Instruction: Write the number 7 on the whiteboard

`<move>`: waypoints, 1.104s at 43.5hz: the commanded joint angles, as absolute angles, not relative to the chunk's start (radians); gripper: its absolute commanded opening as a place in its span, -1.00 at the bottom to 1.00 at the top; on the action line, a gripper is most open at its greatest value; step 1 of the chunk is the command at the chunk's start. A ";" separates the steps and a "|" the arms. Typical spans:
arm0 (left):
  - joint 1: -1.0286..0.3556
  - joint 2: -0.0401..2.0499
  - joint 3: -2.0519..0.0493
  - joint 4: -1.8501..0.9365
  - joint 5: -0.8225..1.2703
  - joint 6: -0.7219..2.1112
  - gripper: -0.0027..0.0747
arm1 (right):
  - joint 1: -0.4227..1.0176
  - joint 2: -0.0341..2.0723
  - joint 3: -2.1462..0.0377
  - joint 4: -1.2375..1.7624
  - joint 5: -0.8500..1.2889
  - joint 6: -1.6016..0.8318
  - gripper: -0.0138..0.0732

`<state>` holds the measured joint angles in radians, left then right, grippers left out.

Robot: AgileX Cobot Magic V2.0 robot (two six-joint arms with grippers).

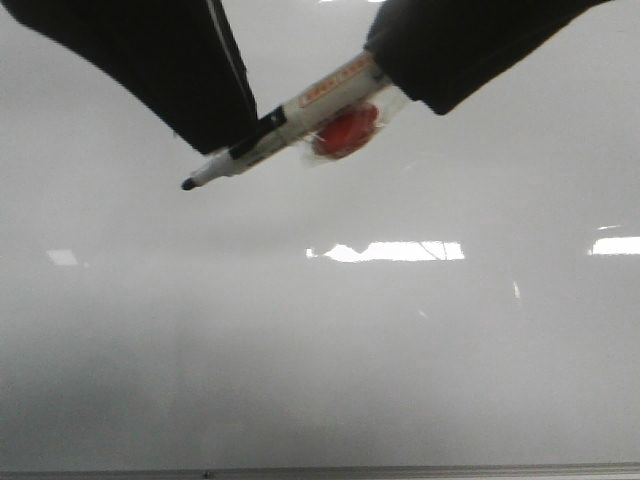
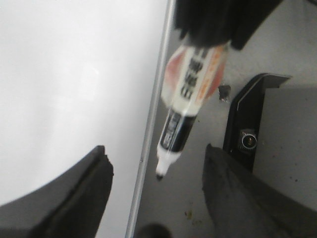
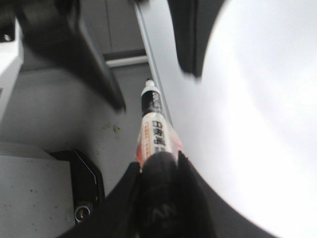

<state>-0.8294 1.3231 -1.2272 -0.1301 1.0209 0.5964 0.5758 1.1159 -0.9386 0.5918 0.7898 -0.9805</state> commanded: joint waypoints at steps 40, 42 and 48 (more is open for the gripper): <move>-0.489 0.939 -0.992 -0.197 0.754 0.319 0.12 | 0.325 1.035 -0.961 0.502 0.546 -0.407 -0.88; -0.489 0.939 -0.992 -0.197 0.754 0.319 0.12 | 0.325 1.062 -0.982 0.502 0.539 -0.408 -0.88; -0.489 0.939 -0.992 -0.197 0.754 0.319 0.12 | 0.325 1.145 -1.035 0.502 0.506 -0.416 -0.88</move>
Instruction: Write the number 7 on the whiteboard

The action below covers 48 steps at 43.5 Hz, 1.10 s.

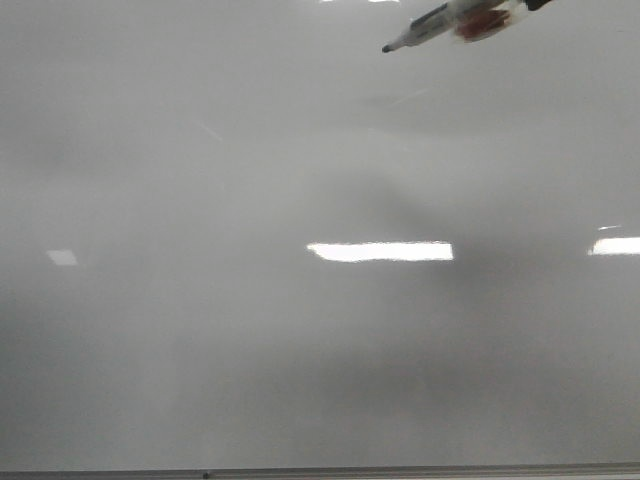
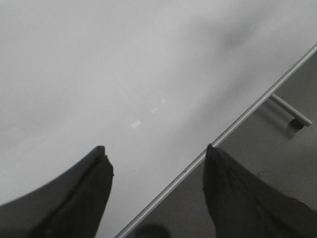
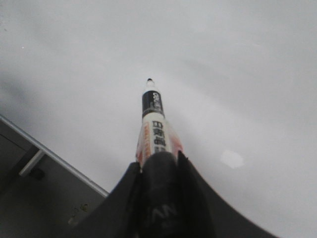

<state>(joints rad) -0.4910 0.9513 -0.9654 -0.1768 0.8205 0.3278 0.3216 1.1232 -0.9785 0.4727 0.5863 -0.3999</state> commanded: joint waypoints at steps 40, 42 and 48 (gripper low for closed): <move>-0.489 0.939 -0.992 -0.205 0.754 0.319 0.12 | 0.207 1.323 -1.128 0.414 0.499 -0.442 -0.93; -0.489 0.939 -0.992 -0.205 0.754 0.319 0.12 | 0.207 1.329 -1.128 0.414 0.510 -0.442 -0.93; -0.489 0.939 -0.992 -0.205 0.746 0.319 0.12 | 0.209 1.372 -1.126 0.414 0.597 -0.451 -0.93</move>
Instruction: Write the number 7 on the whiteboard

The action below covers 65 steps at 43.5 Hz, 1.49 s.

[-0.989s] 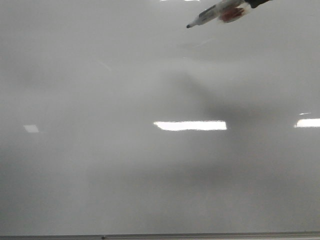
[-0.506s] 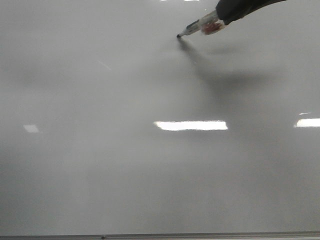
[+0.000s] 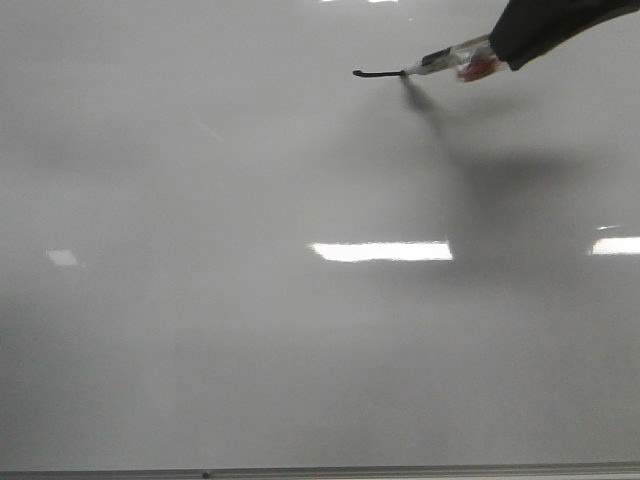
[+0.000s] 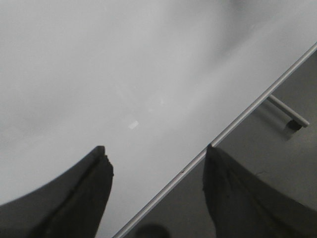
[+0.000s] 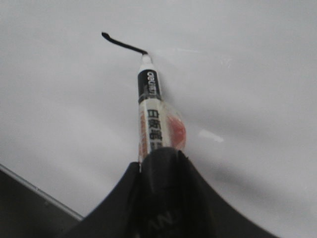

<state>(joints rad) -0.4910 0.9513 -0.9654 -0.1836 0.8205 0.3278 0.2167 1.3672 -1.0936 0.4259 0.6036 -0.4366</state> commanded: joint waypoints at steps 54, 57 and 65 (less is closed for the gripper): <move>-0.896 1.246 -1.172 -0.407 0.870 0.801 0.13 | 0.525 0.955 -0.922 0.434 0.989 -0.842 -0.93; -0.921 1.289 -1.197 -0.407 0.870 0.801 0.13 | 0.525 0.955 -0.922 0.437 0.986 -0.842 -0.93; -0.949 1.362 -1.229 -0.407 0.862 0.801 0.13 | 0.525 0.955 -0.922 0.438 0.982 -0.842 -0.93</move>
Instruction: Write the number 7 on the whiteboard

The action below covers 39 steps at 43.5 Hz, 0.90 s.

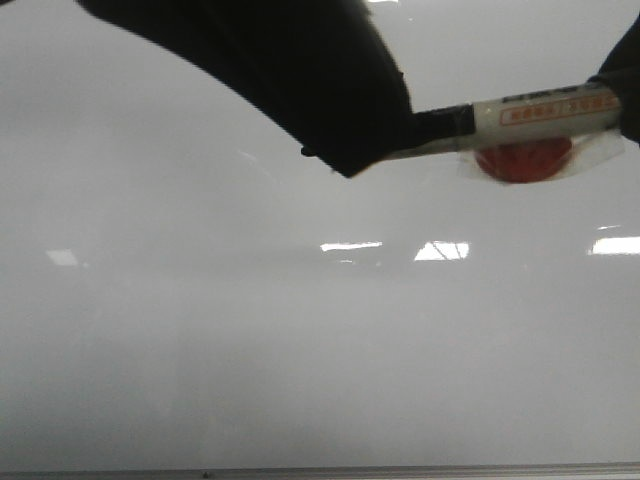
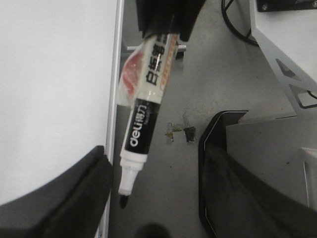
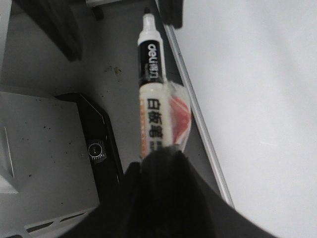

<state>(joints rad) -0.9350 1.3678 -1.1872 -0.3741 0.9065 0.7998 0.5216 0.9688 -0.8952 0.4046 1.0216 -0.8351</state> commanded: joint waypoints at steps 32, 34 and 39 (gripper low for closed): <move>-0.949 1.403 -1.229 -0.422 0.808 0.827 -0.57 | 0.525 0.955 -0.922 0.439 0.975 -0.842 -0.92; -0.949 1.403 -1.229 -0.426 0.808 0.827 -0.65 | 0.525 0.955 -0.922 0.439 0.975 -0.842 -0.92; -0.949 1.403 -1.229 -0.454 0.807 0.827 -0.81 | 0.525 0.955 -0.922 0.439 0.975 -0.842 -0.74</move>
